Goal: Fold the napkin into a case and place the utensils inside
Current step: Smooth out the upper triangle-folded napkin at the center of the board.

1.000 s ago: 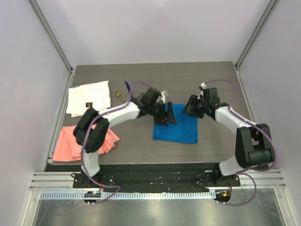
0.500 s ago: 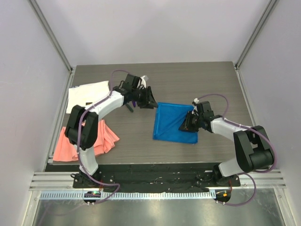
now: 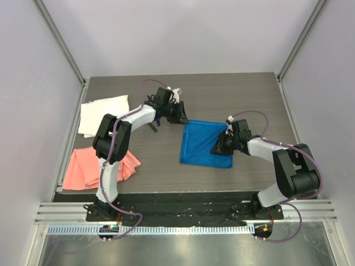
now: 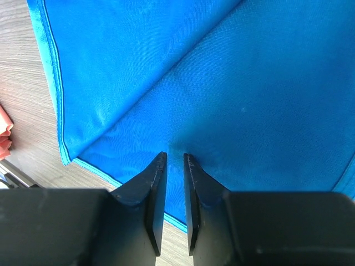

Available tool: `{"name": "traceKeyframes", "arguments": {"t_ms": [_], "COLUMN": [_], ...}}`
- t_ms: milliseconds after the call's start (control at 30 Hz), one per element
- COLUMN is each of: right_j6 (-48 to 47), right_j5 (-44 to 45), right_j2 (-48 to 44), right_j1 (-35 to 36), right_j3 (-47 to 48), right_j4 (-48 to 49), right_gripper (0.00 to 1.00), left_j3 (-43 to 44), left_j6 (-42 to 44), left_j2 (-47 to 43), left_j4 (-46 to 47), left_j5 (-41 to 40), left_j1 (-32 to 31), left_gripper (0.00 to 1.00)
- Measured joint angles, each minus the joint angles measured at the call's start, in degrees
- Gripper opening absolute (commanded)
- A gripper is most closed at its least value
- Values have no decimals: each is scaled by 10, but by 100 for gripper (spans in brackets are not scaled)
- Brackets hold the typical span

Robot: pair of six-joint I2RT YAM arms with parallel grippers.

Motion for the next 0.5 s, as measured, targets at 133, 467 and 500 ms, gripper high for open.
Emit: {"name": "traceKeyframes", "arguments": {"t_ms": [133, 467, 500], "right_j6": [-2, -4, -4], "right_j5": [-5, -8, -9], "right_j2": [3, 5, 5], "right_j1": [-2, -3, -3], "right_j3": [0, -1, -1], "right_j4": [5, 9, 10], "right_gripper": [23, 20, 20], "left_j3": [3, 26, 32], "left_j6": [8, 12, 12], "left_j2": [12, 32, 38], "left_j4": [17, 37, 37], "left_j5": [-4, -30, -31], "left_j1": [-1, -9, -9], "left_gripper": [30, 33, 34]}}
